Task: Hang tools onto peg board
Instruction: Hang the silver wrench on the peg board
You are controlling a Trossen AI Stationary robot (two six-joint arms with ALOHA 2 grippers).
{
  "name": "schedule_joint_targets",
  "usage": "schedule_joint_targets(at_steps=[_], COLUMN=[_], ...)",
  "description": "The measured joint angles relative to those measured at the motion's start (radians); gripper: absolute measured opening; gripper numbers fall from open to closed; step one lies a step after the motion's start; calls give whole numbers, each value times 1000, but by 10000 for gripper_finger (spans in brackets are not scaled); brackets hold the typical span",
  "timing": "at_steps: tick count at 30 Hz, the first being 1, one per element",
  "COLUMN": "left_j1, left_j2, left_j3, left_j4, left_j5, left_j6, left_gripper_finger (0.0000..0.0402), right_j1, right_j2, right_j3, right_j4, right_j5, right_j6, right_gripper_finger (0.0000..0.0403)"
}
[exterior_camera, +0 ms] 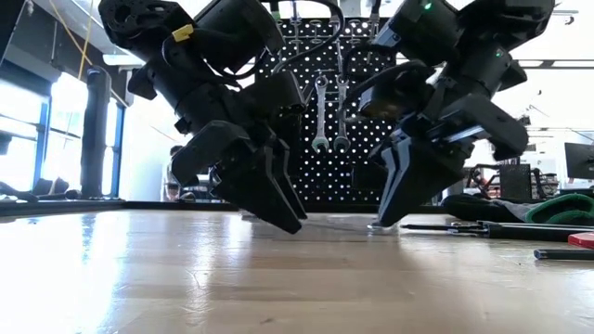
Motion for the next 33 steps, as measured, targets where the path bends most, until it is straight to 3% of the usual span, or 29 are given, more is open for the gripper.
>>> schedule_joint_targets(at_steps=[10, 21, 27, 33], left_j1=[-2, -6, -19, -17], left_j2=[-4, -4, -2, -14], left_j3=[3, 14, 25, 24], left_j4=[-67, -130, -137, -137], left_j5=[-37, -109, -123, -93], left_j6=[2, 121, 185, 183], left_gripper_finger=[164, 28, 11, 6], right_j1=[-10, -10, -10, 2], right_j2=[39, 40, 14, -101], right_j3=[0, -1, -4, -16], right_j4=[36, 54, 45, -71], right_j5=[-34, -33, -31, -25], right_j6=[13, 15, 16, 13], right_gripper_finger=[0, 0, 0, 0])
